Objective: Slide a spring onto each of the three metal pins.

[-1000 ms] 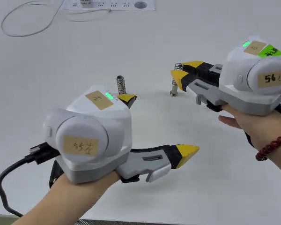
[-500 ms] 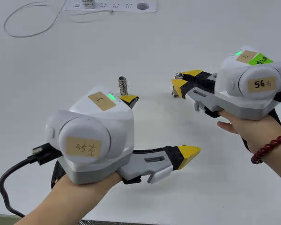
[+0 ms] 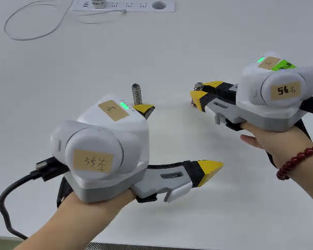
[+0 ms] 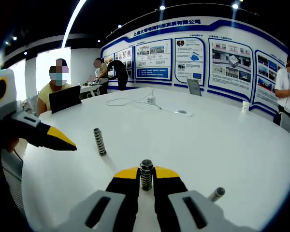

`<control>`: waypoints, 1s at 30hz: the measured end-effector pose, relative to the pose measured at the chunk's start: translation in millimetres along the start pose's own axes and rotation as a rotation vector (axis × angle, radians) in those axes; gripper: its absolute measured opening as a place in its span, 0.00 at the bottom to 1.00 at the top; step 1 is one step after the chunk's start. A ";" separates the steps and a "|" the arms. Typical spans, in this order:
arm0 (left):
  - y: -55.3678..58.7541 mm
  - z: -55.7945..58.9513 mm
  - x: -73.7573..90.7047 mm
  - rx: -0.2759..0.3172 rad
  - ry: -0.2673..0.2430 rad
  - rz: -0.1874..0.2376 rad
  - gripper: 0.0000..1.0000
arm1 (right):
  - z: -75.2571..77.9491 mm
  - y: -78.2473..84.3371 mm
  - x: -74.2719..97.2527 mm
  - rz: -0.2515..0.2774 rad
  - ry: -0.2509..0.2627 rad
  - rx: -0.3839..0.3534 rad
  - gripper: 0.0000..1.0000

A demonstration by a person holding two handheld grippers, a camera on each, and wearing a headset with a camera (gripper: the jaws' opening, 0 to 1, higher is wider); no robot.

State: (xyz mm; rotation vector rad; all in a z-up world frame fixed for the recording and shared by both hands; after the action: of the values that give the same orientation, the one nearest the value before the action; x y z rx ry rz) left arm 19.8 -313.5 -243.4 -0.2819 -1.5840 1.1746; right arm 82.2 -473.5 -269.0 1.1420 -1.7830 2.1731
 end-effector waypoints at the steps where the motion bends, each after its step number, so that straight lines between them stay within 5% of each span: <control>1: -0.1 0.0 0.0 0.000 0.000 0.000 0.88 | 0.1 0.1 0.1 -0.002 0.000 0.000 0.13; 17: -2.2 -1.3 0.9 0.003 -0.014 0.003 0.90 | -4.1 -12.4 19.6 0.019 -0.065 -0.072 0.30; 30: -9.4 -3.2 -0.8 0.002 -0.023 0.027 0.88 | 0.4 -17.6 49.9 0.019 -0.067 -0.074 0.43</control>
State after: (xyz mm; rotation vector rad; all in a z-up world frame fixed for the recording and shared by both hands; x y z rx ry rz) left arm 26.3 -317.0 -236.7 -0.2901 -1.6037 1.2035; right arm 56.0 -486.6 -224.9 1.2000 -1.8921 2.0832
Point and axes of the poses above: the centre of the closed fingertips' face, and the gripper's own axes: x roughly backward along the fingers, z roughly to its right, y roughly out of its underside, the point moved 10 cm from there along x, roughly backward along the fingers, and after that the axes turned 13 degrees about -z, right-handed, at the moved point
